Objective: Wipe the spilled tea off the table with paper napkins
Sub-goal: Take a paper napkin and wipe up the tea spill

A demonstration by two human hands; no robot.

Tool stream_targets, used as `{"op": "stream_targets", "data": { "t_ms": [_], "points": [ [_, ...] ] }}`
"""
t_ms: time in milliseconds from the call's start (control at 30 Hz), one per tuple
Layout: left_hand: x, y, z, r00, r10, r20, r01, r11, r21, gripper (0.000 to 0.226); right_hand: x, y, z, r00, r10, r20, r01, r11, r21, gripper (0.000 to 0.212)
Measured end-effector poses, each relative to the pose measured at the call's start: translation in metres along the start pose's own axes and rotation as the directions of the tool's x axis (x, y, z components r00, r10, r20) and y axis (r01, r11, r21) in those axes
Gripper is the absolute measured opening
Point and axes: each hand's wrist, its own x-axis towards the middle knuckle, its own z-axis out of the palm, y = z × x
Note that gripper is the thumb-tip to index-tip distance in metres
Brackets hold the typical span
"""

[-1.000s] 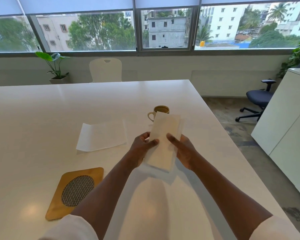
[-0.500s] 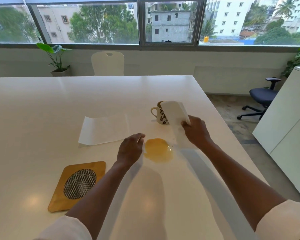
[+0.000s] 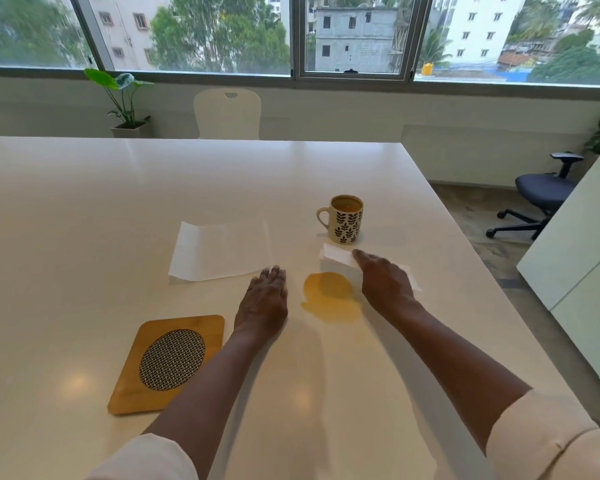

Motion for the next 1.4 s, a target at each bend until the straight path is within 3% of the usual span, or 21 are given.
{"op": "stream_targets", "data": {
  "t_ms": [233, 367, 800, 1200, 1400],
  "points": [
    [0.002, -0.001, 0.001, 1.000, -0.002, -0.006, 0.002, 1.000, -0.022, 0.051, 0.012, -0.015, 0.026, 0.966, 0.034, 0.256, -0.038, 0.999, 0.012, 0.062],
    [0.002, -0.002, -0.001, 1.000, -0.013, -0.007, 0.012, 0.998, -0.056, 0.051, 0.018, -0.028, 0.035, 0.954, -0.042, 0.296, 0.007, 0.993, 0.120, 0.065],
    [0.005, -0.002, -0.012, 0.996, -0.078, -0.041, 0.063, 0.955, -0.290, 0.044, -0.017, -0.027, 0.044, 0.917, -0.302, 0.261, 0.230, 0.935, 0.271, 0.057],
    [0.005, -0.003, -0.011, 0.996, -0.090, -0.013, 0.083, 0.961, -0.264, 0.043, -0.057, 0.010, 0.023, 0.835, -0.507, 0.217, 0.438, 0.849, 0.297, 0.053],
    [0.004, 0.000, -0.012, 0.997, -0.080, -0.008, 0.075, 0.964, -0.256, 0.043, -0.069, 0.039, 0.003, 0.817, -0.521, 0.247, 0.437, 0.839, 0.324, 0.048]
  ]
}}
